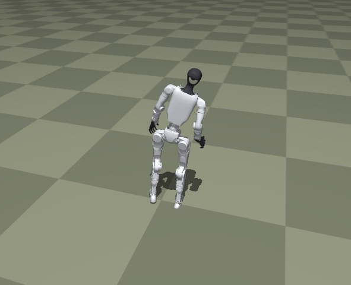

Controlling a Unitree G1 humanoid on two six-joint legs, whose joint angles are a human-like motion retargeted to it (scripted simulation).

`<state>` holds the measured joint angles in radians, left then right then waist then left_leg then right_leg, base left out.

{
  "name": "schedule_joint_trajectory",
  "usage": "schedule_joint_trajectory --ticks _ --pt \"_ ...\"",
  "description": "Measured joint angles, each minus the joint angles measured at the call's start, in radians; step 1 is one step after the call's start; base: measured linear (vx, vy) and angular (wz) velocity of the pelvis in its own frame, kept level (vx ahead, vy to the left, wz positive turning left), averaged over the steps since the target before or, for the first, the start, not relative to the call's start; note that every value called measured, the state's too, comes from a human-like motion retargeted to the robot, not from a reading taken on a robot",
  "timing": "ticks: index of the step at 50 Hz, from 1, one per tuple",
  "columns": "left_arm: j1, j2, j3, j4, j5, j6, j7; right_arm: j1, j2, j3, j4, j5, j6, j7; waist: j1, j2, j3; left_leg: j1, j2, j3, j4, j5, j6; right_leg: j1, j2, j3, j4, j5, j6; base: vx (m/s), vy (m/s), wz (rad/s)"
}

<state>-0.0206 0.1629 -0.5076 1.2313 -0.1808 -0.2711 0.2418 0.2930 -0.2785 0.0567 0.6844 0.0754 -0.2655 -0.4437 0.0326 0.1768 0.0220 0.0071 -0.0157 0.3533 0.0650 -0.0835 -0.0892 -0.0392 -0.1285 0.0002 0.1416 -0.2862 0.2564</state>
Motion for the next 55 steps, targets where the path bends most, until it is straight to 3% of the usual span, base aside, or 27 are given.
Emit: schedule_joint_trajectory --ticks 11,22,31,35,40,48,55 --pt "-0.033 0.059 -0.009 -0.078 0.198 0.008 -0.018 -0.1 -0.011 0.087 0.176 -0.098 0.014 -0.066 0.019 -0.072 -0.012 -0.014 0.015 -0.078 0.011 -0.069 -0.049 0.066 0.025 -0.054 -0.104 0.024 -0.019 0.02 0.08 0.27" --pt "-0.111 0.021 -0.019 0.037 0.078 0.052 -0.134 -0.228 0.05 0.092 0.409 0.169 0.048 0.083 0.021 -0.15 -0.01 -0.016 0.03 -0.082 0.021 -0.08 -0.048 0.069 0.038 -0.076 -0.093 0.032 -0.05 0.02 0.11 0.05" --pt "-0.114 0.018 0.078 0.083 0.046 0.052 -0.097 -0.303 0.055 0.177 0.468 0.086 0.052 0.077 0.016 -0.199 -0.007 -0.007 0.061 -0.022 0.026 -0.1 -0.084 0.017 0.036 -0.141 -0.04 -0.051 -0.117 0.0 0.06 -0.39" --pt "-0.114 0.025 0.112 0.098 0.032 0.059 -0.072 -0.301 0.048 0.191 0.454 0.076 0.052 0.075 0.011 -0.213 -0.009 -0.002 0.057 -0.011 0.029 -0.098 -0.105 0.017 0.024 -0.172 -0.076 -0.025 -0.14 0.01 0.0 -0.06" --pt "-0.115 0.033 0.105 0.104 0.037 0.06 -0.075 -0.306 0.037 0.195 0.472 0.079 0.058 0.083 0.005 -0.212 -0.014 0.002 0.052 -0.009 0.029 -0.095 -0.112 0.028 0.022 -0.162 -0.106 0.023 -0.143 0.02 -0.02 -0.01" --pt "-0.097 0.05 0.117 0.073 0.122 0.065 -0.115 -0.342 -0.018 0.196 0.479 -0.028 0.078 0.159 0.001 -0.174 -0.018 0.005 0.054 0.023 0.031 -0.1 -0.088 0.019 0.023 -0.143 -0.101 0.012 -0.131 0.03 -0.1 -0.13" --pt "-0.082 0.095 0.14 0.062 0.213 0.061 -0.129 -0.299 -0.134 0.145 0.359 -0.095 0.069 0.243 0.015 -0.144 -0.019 -0.018 0.009 -0.018 0.045 -0.031 -0.067 0.008 -0.026 -0.141 -0.093 0.015 -0.122 0.02 -0.12 0.09"
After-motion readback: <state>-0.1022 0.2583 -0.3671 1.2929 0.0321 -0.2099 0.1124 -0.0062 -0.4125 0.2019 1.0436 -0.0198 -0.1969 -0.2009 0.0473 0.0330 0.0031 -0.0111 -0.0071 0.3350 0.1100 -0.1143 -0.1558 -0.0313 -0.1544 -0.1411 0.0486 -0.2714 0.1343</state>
